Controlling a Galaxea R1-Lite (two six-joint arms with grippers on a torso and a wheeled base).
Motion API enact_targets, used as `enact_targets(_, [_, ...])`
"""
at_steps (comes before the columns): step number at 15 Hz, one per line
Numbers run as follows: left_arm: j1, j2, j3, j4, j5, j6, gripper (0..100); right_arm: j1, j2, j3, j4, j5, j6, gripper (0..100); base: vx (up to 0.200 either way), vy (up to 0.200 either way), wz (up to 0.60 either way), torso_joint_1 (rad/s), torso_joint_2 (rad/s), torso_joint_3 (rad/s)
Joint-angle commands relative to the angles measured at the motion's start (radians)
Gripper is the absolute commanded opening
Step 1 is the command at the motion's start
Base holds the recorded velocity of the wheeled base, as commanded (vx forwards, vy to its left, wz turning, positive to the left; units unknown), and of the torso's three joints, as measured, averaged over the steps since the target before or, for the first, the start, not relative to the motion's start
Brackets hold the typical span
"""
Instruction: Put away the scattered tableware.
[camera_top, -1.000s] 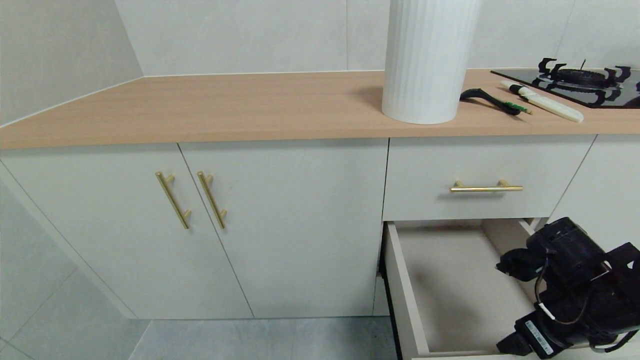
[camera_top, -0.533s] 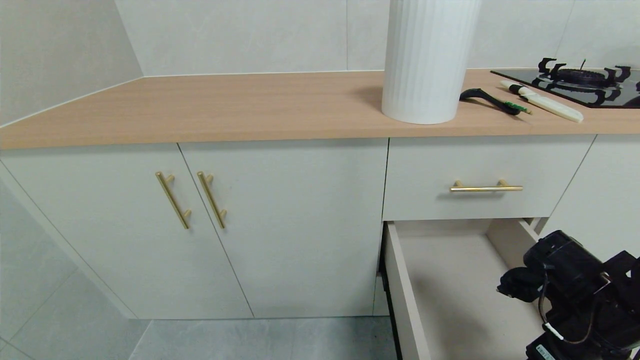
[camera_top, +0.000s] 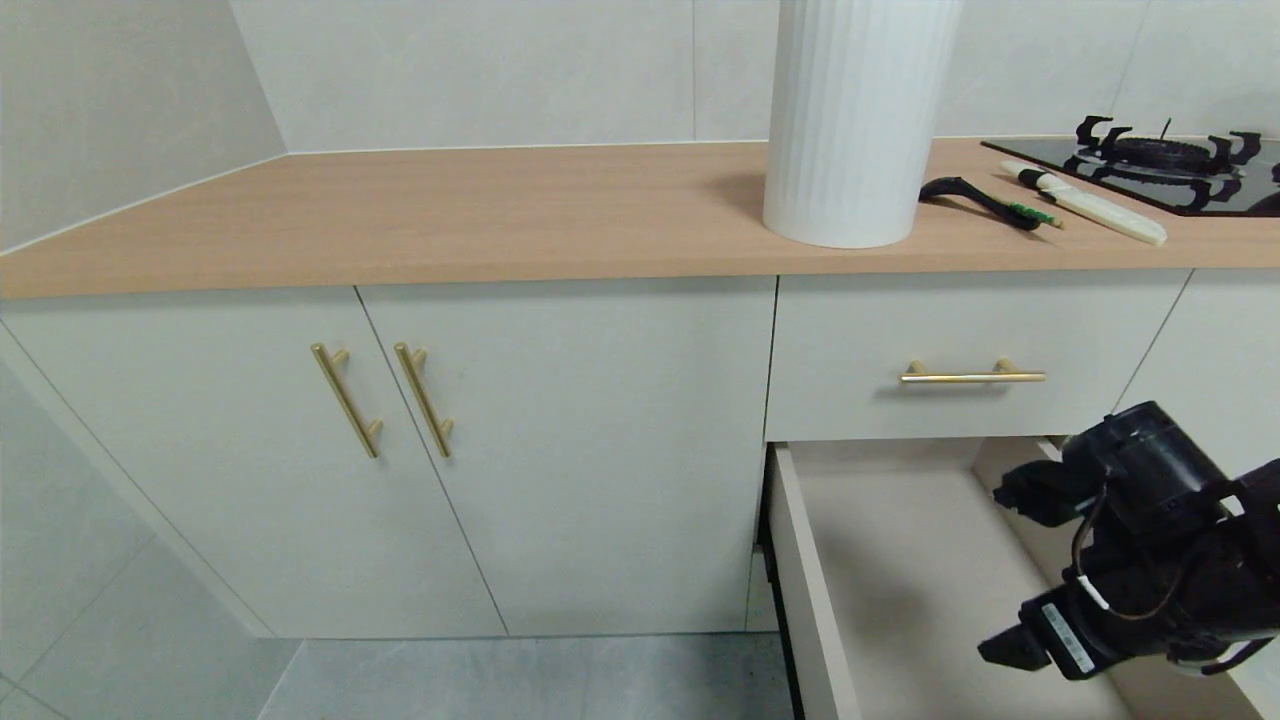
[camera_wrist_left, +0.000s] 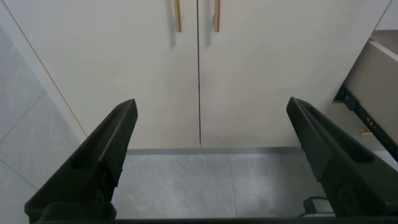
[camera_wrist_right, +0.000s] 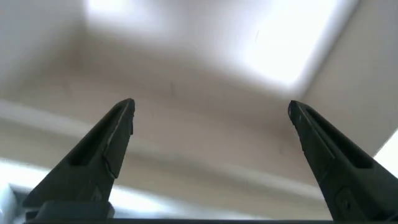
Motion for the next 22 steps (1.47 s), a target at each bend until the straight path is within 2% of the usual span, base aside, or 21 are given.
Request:
enact_targets(1, [0.0,0.002,0.0,0.0,0.0,0.0,100,-0.003,-0.023,0.006,-0.066,-0.002,0.041,100,0.0,0.0,0.0,0.0,0.0,0.0])
enact_targets(8, [0.0,0.002,0.0,0.0,0.0,0.0,100,-0.043,-0.069,0.032,-0.237,-0.003,0.053,100,0.0,0.0,0.0,0.0,0.0,0.0])
enact_targets(13, [0.0,0.002,0.0,0.0,0.0,0.0,100,-0.05,-0.087,0.035,-0.266,-0.029,0.053,100,0.0,0.0,0.0,0.004,-0.02,-0.013])
enact_targets(17, [0.0,0.002,0.0,0.0,0.0,0.0,100,-0.052,-0.098,0.034,-0.266,-0.04,0.053,100,0.0,0.0,0.0,0.072,-0.27,-0.256])
enact_targets(22, [0.0,0.002,0.0,0.0,0.0,0.0,100,-0.076,-0.124,0.027,-0.274,-0.048,0.045,100,0.0,0.0,0.0,0.165,-0.52,-0.295])
